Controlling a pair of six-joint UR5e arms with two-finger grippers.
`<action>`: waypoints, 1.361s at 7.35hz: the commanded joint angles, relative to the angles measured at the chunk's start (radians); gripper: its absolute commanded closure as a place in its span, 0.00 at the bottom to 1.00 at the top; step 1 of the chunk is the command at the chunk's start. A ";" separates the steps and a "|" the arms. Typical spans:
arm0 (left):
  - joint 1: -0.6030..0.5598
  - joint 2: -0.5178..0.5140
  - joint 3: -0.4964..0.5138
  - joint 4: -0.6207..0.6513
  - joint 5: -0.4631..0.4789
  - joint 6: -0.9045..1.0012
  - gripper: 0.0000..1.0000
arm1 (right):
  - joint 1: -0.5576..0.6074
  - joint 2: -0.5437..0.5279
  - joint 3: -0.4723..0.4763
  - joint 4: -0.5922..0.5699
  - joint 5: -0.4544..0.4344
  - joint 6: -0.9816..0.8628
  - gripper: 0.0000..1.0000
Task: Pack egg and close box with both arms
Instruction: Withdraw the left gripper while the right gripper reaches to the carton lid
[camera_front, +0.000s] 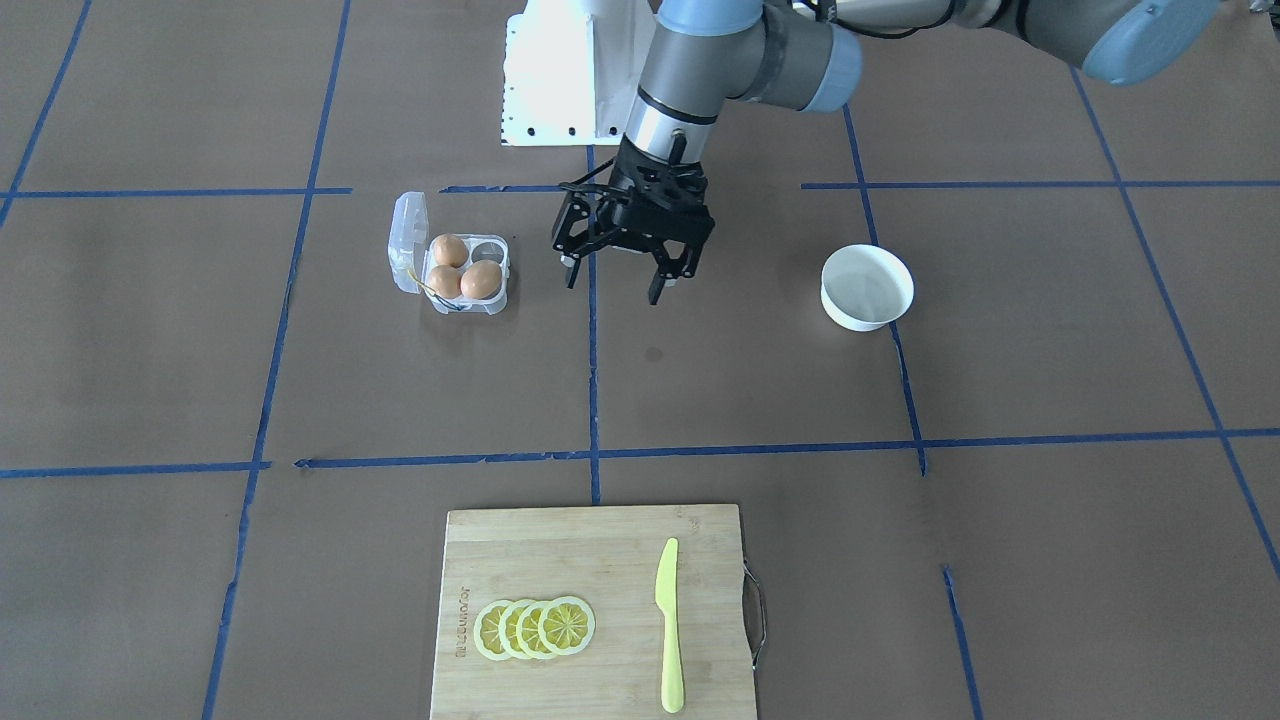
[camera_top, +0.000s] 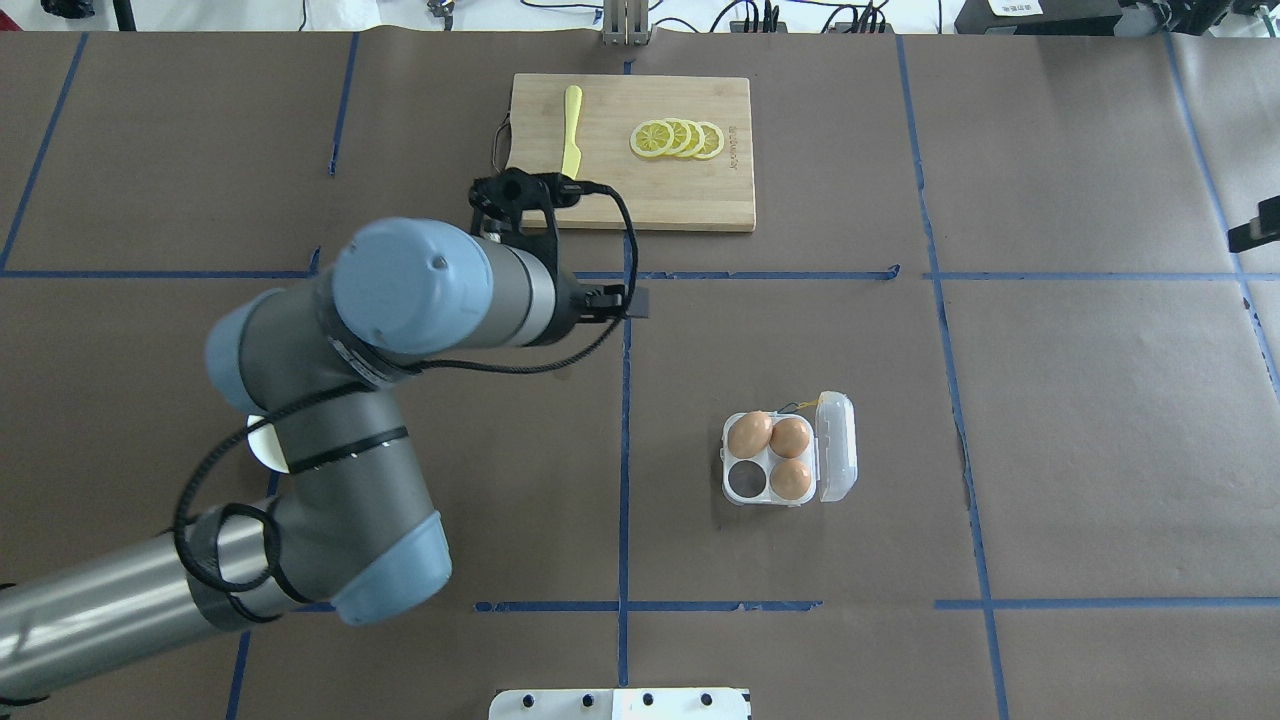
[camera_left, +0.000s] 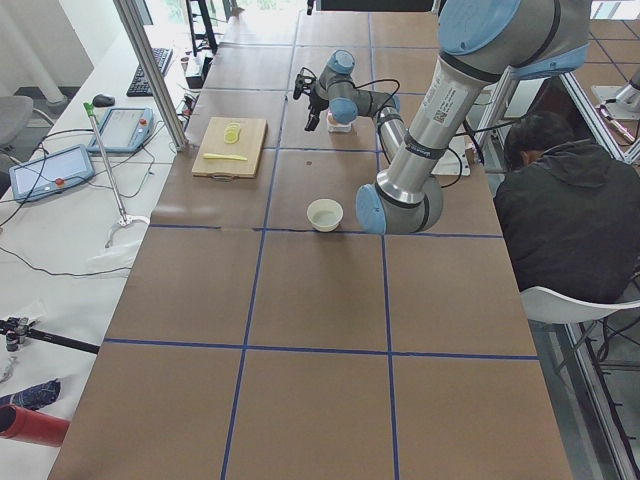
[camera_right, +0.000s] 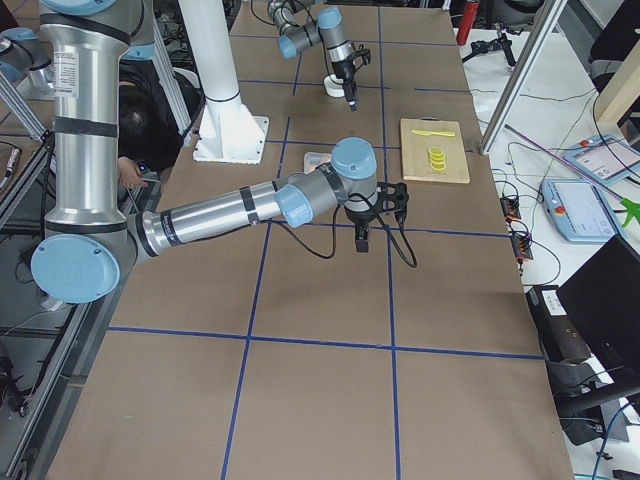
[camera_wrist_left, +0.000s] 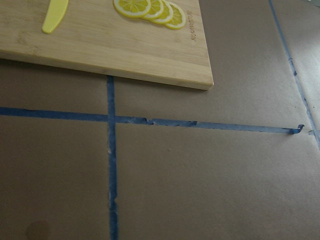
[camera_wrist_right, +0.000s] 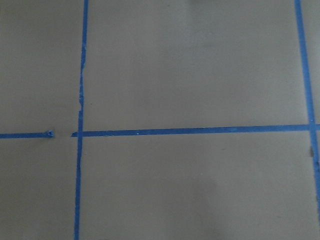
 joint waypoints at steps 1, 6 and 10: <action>-0.182 0.049 -0.121 0.242 -0.103 0.221 0.00 | -0.201 -0.055 0.009 0.296 -0.061 0.366 0.32; -0.526 0.233 -0.233 0.330 -0.180 0.628 0.00 | -0.609 0.067 0.038 0.331 -0.237 0.709 1.00; -0.568 0.237 -0.220 0.330 -0.182 0.697 0.00 | -0.711 0.287 -0.023 0.270 -0.248 0.727 1.00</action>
